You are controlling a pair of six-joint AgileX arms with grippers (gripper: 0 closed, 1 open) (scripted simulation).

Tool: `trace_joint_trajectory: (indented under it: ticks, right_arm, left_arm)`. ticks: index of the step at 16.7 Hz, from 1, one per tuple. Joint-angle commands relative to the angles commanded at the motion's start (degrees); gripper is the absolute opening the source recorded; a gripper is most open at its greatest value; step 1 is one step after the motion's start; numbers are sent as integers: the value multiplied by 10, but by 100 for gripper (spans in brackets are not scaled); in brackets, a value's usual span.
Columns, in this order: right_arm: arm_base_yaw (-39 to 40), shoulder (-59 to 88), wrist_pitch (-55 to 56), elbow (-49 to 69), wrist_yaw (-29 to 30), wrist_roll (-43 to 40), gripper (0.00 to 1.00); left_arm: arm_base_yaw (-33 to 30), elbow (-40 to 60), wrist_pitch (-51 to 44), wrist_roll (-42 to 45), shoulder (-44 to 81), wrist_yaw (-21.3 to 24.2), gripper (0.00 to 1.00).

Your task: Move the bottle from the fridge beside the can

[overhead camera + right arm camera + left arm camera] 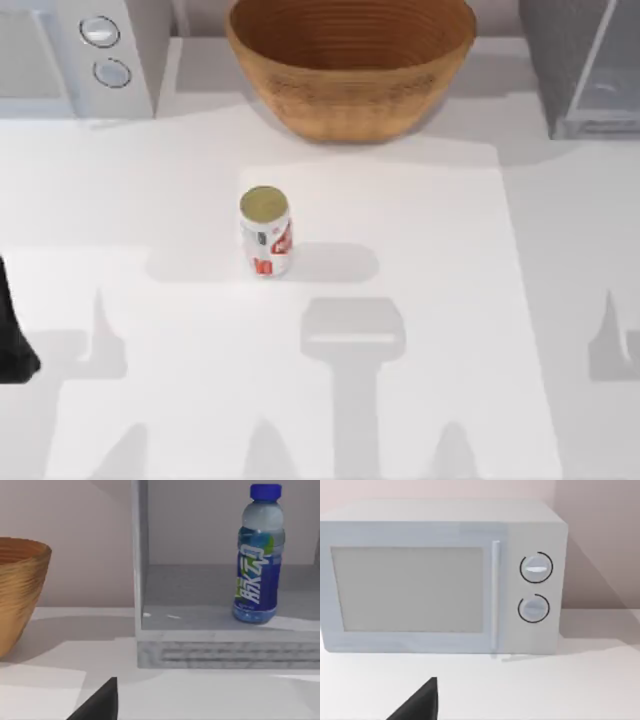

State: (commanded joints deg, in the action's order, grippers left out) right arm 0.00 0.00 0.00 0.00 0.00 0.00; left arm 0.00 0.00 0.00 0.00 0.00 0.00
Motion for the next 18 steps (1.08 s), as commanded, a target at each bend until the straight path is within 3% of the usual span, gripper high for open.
trace_joint_trajectory:
  ticks: [4, 8, 18]
  right_arm:
    - [-4, 18, 15, 12, -1, 0, 100]
    - [-21, 126, 97, 75, -12, -1, 100]
    - [-82, 729, 419, 319, -69, 0, 100]
  left_arm:
    - [0, 0, 0, 0, 0, 0, 100]
    - [0, 0, 0, 0, 0, 0, 100]
    - [0, 0, 0, 0, 0, 0, 100]
